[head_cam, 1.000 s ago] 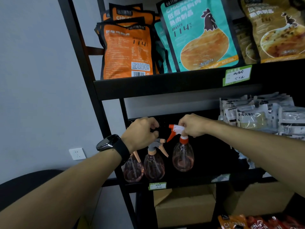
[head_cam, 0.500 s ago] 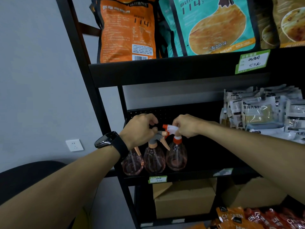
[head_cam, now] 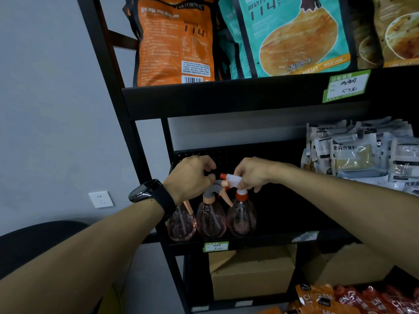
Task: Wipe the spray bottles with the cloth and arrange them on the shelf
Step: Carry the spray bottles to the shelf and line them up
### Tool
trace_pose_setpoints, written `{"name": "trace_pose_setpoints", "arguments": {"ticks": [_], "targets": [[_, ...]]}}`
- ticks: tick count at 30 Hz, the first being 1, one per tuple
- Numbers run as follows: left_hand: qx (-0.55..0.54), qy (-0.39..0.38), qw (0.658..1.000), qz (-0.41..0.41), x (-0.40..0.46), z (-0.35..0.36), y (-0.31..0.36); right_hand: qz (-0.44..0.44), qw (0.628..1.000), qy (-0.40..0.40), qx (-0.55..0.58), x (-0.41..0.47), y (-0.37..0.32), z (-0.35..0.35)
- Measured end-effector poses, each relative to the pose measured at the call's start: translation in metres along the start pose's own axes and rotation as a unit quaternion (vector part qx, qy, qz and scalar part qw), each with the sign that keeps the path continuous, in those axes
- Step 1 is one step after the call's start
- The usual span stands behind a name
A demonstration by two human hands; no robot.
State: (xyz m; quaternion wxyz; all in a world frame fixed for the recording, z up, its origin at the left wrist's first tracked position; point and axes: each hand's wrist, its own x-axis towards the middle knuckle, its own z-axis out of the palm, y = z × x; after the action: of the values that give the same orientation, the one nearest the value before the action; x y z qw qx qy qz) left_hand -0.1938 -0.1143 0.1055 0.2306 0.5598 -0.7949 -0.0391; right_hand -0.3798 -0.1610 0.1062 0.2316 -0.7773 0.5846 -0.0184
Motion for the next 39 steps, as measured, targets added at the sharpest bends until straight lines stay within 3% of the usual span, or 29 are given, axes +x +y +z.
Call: {"name": "trace_pose_setpoints", "arguments": {"ticks": [14, 21, 39], "targets": [[0.012, 0.004, 1.0, -0.003, -0.006, -0.017, -0.002, 0.03, 0.999, 0.005, -0.027, -0.008, -0.016, -0.014], [0.018, 0.017, 1.0, -0.005, -0.016, -0.042, 0.007, -0.017, 0.996, 0.077, -0.044, -0.03, -0.034, -0.034], [0.075, 0.053, 0.995, -0.036, -0.083, -0.134, 0.022, -0.107, 0.985, 0.109, -0.074, -0.101, -0.131, -0.057]]}}
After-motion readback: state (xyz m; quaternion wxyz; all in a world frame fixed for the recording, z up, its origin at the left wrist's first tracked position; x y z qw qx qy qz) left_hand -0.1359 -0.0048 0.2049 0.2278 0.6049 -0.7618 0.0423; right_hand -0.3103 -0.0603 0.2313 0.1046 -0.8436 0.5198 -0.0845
